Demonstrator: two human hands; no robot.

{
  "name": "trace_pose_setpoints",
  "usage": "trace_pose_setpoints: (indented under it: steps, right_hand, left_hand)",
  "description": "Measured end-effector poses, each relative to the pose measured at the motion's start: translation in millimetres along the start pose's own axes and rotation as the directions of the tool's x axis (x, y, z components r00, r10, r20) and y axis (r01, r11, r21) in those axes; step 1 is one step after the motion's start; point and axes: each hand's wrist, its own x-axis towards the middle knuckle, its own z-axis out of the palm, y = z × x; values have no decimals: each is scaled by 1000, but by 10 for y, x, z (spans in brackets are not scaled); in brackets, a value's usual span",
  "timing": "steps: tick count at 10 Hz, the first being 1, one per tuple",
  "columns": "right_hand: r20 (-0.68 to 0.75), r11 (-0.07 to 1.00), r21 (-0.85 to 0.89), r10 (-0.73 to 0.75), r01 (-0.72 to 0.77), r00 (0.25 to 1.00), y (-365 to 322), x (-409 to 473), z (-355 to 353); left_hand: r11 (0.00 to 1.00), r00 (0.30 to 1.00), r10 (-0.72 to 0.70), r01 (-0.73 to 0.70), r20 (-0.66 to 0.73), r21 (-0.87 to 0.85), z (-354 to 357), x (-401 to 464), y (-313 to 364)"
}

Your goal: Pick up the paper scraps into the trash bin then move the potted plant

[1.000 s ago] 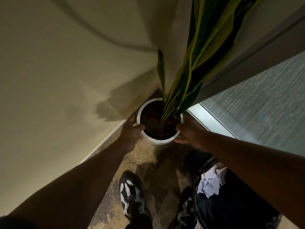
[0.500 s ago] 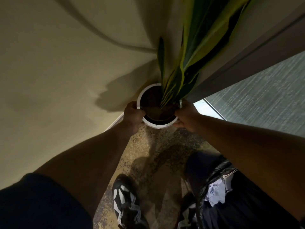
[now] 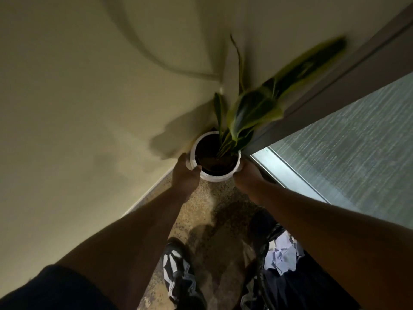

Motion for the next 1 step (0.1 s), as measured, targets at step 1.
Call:
trace_pose_setpoints:
  steps: [1]
  right_hand:
    - [-7,998,-56,-43,42,999,-227,-322,-104]
  left_hand:
    - [994,995,81,-85,59,62,-157,-338,279]
